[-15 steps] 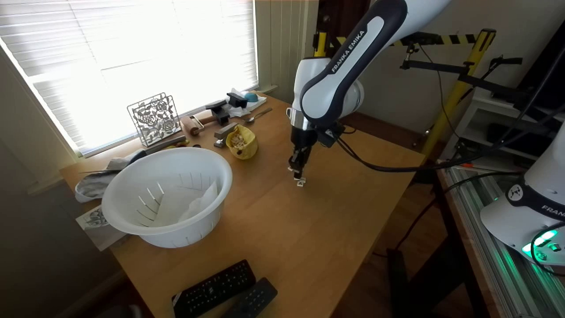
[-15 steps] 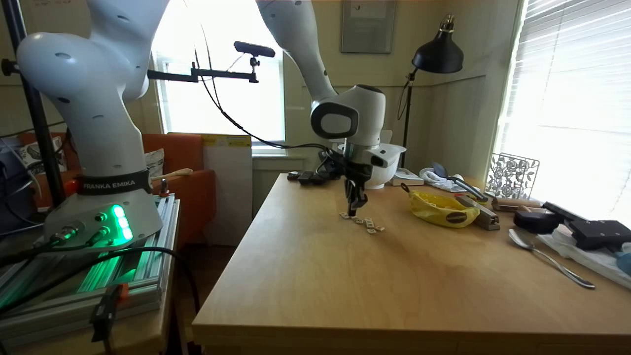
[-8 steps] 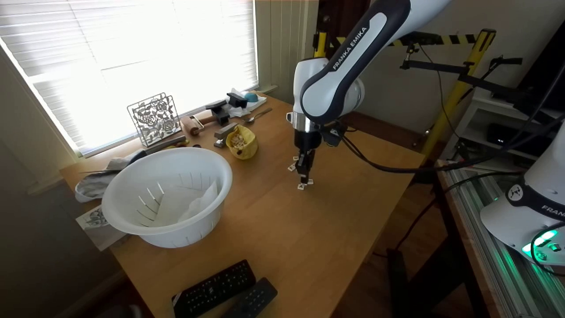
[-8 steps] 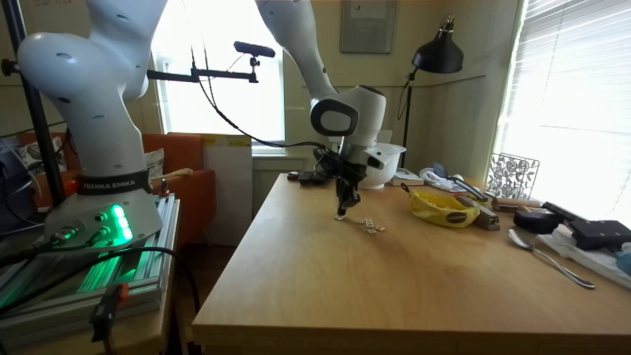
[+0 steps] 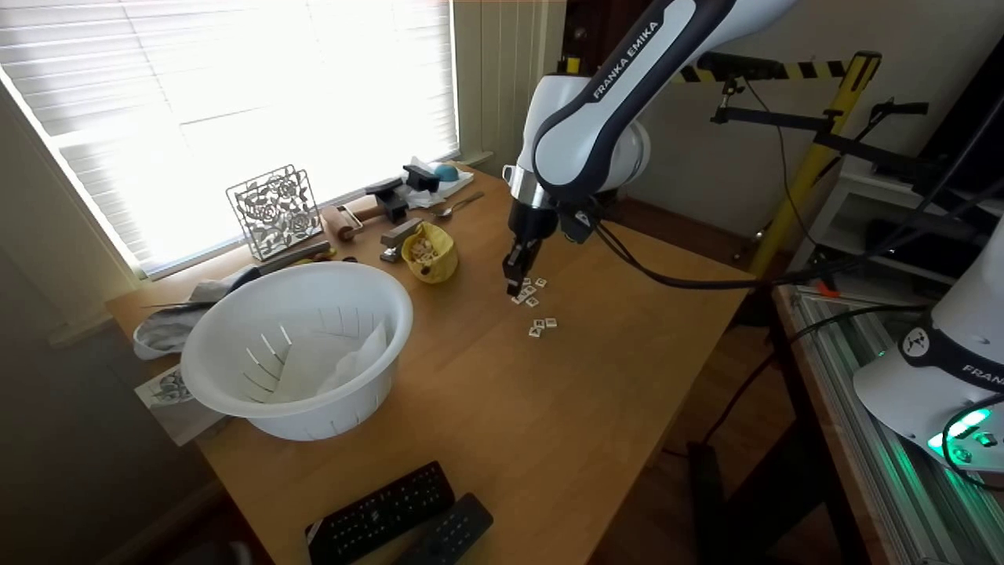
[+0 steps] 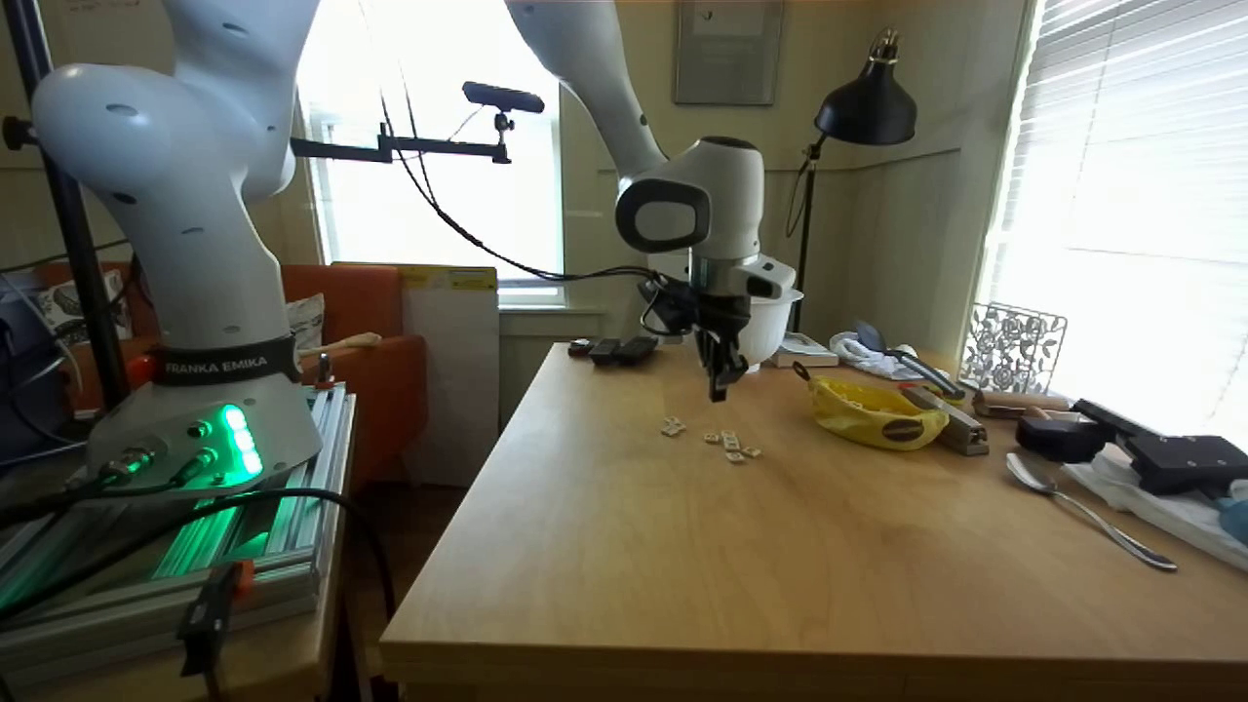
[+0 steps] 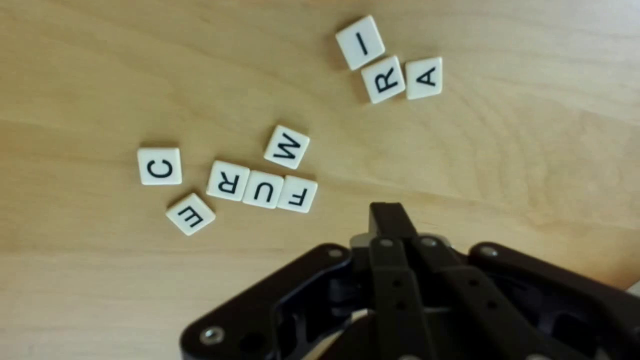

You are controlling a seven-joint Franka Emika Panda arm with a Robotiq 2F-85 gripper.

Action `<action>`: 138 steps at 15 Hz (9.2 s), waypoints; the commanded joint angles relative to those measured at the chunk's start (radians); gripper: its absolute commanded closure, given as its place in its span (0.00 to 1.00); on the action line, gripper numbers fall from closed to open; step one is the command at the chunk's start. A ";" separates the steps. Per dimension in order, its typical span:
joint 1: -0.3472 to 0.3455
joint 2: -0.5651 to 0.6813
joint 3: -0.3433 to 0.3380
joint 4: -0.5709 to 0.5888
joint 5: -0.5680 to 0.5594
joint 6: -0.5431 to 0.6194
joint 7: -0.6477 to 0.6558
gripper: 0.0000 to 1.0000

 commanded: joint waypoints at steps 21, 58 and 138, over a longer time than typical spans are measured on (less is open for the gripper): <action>-0.002 0.039 -0.044 -0.058 -0.025 0.095 0.010 1.00; 0.006 -0.032 -0.129 -0.070 0.006 0.067 0.015 1.00; 0.240 -0.129 -0.302 -0.061 -0.222 -0.093 0.513 0.00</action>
